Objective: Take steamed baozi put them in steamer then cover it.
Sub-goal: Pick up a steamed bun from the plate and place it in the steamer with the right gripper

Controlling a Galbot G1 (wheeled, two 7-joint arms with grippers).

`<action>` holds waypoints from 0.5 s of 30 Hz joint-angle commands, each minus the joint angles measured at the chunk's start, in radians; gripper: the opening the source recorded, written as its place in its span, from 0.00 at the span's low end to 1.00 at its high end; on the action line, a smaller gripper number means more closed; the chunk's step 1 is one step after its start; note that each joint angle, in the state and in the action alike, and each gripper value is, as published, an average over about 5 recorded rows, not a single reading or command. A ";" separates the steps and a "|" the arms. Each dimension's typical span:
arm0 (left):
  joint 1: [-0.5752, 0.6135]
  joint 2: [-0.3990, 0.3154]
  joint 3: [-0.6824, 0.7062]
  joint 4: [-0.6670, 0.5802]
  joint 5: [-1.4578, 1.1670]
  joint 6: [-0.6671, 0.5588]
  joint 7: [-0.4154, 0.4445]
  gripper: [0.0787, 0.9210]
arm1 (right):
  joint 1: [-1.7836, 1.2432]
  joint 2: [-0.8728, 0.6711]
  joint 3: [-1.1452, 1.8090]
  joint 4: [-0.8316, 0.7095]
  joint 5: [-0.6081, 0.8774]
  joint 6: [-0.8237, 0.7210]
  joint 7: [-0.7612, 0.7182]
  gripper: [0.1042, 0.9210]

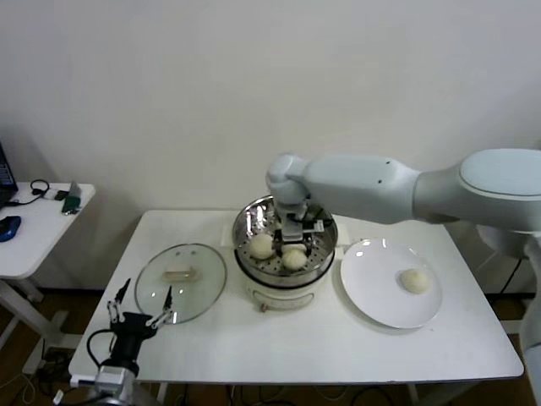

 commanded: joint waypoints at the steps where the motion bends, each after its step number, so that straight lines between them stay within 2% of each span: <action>1: -0.002 0.003 0.000 0.002 -0.016 0.006 0.000 0.88 | -0.024 0.016 -0.009 0.006 -0.028 0.011 -0.001 0.70; 5: -0.004 0.005 0.001 0.006 -0.015 0.008 -0.001 0.88 | -0.014 0.015 -0.011 0.017 -0.028 -0.003 -0.005 0.75; 10: -0.003 0.005 0.001 0.009 -0.017 0.005 -0.001 0.88 | -0.003 0.013 -0.001 0.016 -0.027 -0.009 -0.021 0.87; 15: -0.004 0.007 0.002 0.010 -0.020 0.004 -0.001 0.88 | 0.021 -0.005 0.025 0.013 -0.026 0.002 -0.023 0.88</action>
